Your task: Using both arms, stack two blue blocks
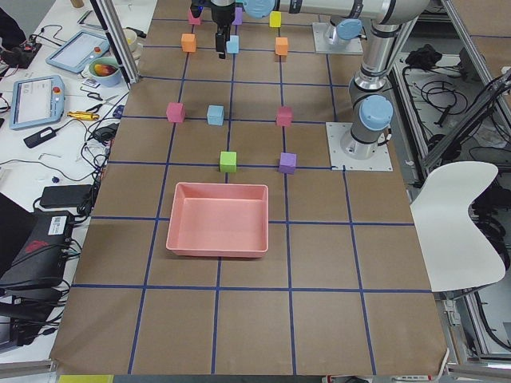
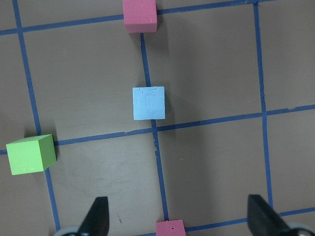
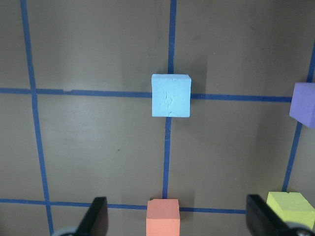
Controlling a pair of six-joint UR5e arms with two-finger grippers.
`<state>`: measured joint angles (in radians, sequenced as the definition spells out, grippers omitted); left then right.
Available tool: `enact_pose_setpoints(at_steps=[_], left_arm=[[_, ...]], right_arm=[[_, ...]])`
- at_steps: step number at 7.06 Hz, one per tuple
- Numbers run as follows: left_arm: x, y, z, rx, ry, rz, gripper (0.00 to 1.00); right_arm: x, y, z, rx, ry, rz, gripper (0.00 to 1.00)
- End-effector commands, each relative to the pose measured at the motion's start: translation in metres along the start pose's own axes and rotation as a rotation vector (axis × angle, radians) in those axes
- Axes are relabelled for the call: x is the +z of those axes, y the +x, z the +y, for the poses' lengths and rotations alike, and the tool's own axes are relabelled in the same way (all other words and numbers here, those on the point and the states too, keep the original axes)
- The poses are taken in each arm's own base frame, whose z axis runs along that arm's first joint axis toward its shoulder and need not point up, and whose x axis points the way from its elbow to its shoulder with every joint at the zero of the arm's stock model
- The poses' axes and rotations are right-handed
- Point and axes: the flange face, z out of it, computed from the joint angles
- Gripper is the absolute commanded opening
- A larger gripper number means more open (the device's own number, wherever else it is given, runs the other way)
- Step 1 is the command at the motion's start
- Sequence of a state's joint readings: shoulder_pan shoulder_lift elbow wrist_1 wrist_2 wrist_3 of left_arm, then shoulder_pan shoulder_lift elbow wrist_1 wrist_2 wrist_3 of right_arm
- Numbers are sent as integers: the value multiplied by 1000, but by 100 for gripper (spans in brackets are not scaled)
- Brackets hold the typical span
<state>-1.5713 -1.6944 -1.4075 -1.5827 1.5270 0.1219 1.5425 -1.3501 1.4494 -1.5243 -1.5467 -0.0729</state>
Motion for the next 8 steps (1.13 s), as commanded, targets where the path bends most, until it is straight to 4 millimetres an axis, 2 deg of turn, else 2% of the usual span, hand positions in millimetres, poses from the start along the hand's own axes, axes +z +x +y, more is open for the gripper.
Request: enact_pose_setpoints(at_steps=[1,2,4,5,6,7,8], left_arm=[[18,-4,-11,0,-13,10,100],[36,-6,-12,4,-46,11,100],[73,-8,-8,-19,-85,14,100],[102,-9,-12,-14,-72,17,100],[134,-8,-4,-8,-77,16,100],[172,-10,0,-4,-64,17,100],[202,-11,1,-4,-28,12,100]], right_arm=[[75,7,-25,-45,20,-10,100],[96,9,-22,-100,33,-4,100],[136,9,-22,-104,29,-9,100],[161,11,-26,-104,30,-4,100],[177,12,-29,-104,40,2,100],[190,12,-28,-104,37,2,100],[193,12,-29,-102,40,-4,100]])
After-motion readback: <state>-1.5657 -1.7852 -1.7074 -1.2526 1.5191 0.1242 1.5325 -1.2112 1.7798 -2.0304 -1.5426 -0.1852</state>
